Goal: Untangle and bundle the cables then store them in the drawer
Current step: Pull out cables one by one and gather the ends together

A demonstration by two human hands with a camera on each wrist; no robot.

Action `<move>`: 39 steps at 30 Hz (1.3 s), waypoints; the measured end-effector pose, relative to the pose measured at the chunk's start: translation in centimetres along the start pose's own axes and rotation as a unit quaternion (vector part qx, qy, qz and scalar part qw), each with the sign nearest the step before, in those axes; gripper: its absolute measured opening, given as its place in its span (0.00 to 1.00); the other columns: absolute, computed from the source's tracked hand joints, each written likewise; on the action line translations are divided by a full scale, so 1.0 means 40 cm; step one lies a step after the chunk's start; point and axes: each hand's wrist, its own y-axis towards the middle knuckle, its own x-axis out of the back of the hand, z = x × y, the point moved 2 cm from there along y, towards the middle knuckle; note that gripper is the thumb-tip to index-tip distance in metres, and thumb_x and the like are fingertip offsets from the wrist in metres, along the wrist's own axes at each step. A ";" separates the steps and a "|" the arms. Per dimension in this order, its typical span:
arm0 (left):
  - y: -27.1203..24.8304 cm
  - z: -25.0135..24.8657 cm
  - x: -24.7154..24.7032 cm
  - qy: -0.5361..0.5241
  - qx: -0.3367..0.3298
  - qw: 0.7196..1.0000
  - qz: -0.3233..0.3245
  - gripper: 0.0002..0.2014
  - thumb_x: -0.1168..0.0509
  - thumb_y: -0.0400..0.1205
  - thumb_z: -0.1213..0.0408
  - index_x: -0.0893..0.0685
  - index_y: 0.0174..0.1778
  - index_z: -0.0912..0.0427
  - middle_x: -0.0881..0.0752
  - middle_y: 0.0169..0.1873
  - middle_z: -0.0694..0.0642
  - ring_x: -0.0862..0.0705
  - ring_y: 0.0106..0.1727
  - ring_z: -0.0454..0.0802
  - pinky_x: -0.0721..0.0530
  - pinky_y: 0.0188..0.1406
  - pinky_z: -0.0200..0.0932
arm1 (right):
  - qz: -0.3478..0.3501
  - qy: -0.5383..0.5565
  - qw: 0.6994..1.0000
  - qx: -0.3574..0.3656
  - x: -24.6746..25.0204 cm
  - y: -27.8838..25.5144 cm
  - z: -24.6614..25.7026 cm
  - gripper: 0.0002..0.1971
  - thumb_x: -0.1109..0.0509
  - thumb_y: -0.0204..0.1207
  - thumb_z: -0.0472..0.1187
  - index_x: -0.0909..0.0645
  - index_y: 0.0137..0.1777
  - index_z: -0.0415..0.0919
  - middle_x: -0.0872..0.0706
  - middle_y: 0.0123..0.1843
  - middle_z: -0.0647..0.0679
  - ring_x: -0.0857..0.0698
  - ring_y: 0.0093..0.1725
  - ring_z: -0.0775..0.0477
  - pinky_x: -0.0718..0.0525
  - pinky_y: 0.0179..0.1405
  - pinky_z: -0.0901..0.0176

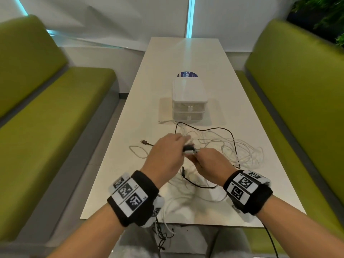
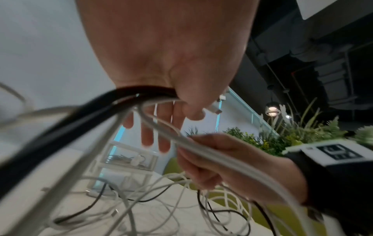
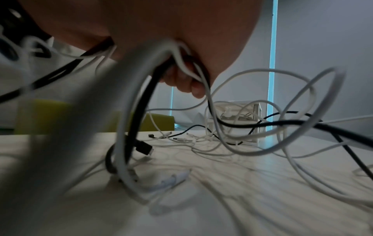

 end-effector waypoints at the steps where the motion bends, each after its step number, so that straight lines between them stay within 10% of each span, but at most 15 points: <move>1: -0.001 -0.014 -0.011 0.031 0.001 0.999 0.025 0.15 0.41 0.82 0.68 0.20 0.64 0.56 0.16 0.57 0.54 0.20 0.60 0.56 0.24 0.56 0.47 | -0.013 0.014 1.000 0.005 0.004 -0.002 0.003 0.15 0.45 0.86 0.48 0.19 0.59 0.43 0.12 0.48 0.45 0.14 0.44 0.39 0.24 0.36 0.54; 6: -0.005 -0.024 0.002 0.086 0.046 0.995 0.036 0.05 0.45 0.82 0.63 0.27 0.41 0.54 0.16 0.40 0.56 0.22 0.40 0.55 0.35 0.35 0.44 | -0.021 0.034 0.999 0.034 0.025 -0.016 -0.001 0.14 0.43 0.86 0.47 0.20 0.64 0.47 0.12 0.50 0.46 0.15 0.45 0.42 0.24 0.36 0.56; 13: -0.013 0.040 0.106 -0.063 0.069 0.974 -0.204 0.09 0.40 0.81 0.68 0.20 0.36 0.57 0.17 0.28 0.54 0.23 0.29 0.55 0.36 0.26 0.40 | 0.060 0.072 0.990 -0.104 -0.007 -0.027 -0.094 0.26 0.59 0.82 0.61 0.28 0.53 0.42 0.18 0.35 0.50 0.18 0.42 0.38 0.23 0.40 0.48; 18: 0.020 0.043 0.040 0.015 0.099 0.992 -0.074 0.11 0.41 0.82 0.68 0.19 0.59 0.56 0.14 0.52 0.57 0.17 0.52 0.59 0.25 0.45 0.48 | 0.042 0.081 0.992 -0.089 -0.003 -0.002 -0.064 0.21 0.57 0.84 0.59 0.31 0.48 0.44 0.13 0.43 0.44 0.16 0.45 0.38 0.20 0.45 0.45; 24: -0.018 -0.006 0.048 -0.036 -0.072 0.974 -0.210 0.35 0.48 0.73 0.76 0.36 0.81 0.65 0.31 0.79 0.58 0.38 0.82 0.55 0.36 0.80 0.52 | 0.035 0.062 0.995 -0.076 0.007 0.005 -0.042 0.19 0.54 0.86 0.55 0.28 0.51 0.44 0.15 0.40 0.45 0.18 0.40 0.39 0.19 0.42 0.44; 28: -0.009 -0.030 0.005 0.028 -0.144 0.984 -0.101 0.34 0.47 0.71 0.75 0.29 0.77 0.63 0.24 0.75 0.57 0.31 0.79 0.56 0.42 0.81 0.53 | 0.021 0.046 0.997 -0.052 0.019 -0.002 -0.021 0.12 0.42 0.83 0.42 0.19 0.61 0.46 0.11 0.51 0.43 0.14 0.48 0.37 0.18 0.43 0.48; 33: 0.012 0.008 -0.014 0.023 -0.048 0.998 0.034 0.16 0.40 0.77 0.70 0.20 0.60 0.57 0.23 0.55 0.53 0.22 0.54 0.54 0.23 0.53 0.46 | -0.018 0.040 0.999 0.021 0.026 -0.005 0.004 0.18 0.47 0.85 0.55 0.21 0.62 0.48 0.12 0.49 0.47 0.14 0.45 0.43 0.17 0.39 0.47; 39: 0.000 0.018 0.000 -0.011 -0.074 0.996 0.054 0.05 0.40 0.82 0.66 0.20 0.42 0.60 0.30 0.40 0.48 0.27 0.38 0.49 0.35 0.37 0.40 | -0.004 0.048 0.999 -0.006 0.028 -0.016 -0.014 0.20 0.48 0.84 0.58 0.26 0.52 0.41 0.16 0.44 0.49 0.18 0.42 0.43 0.21 0.38 0.48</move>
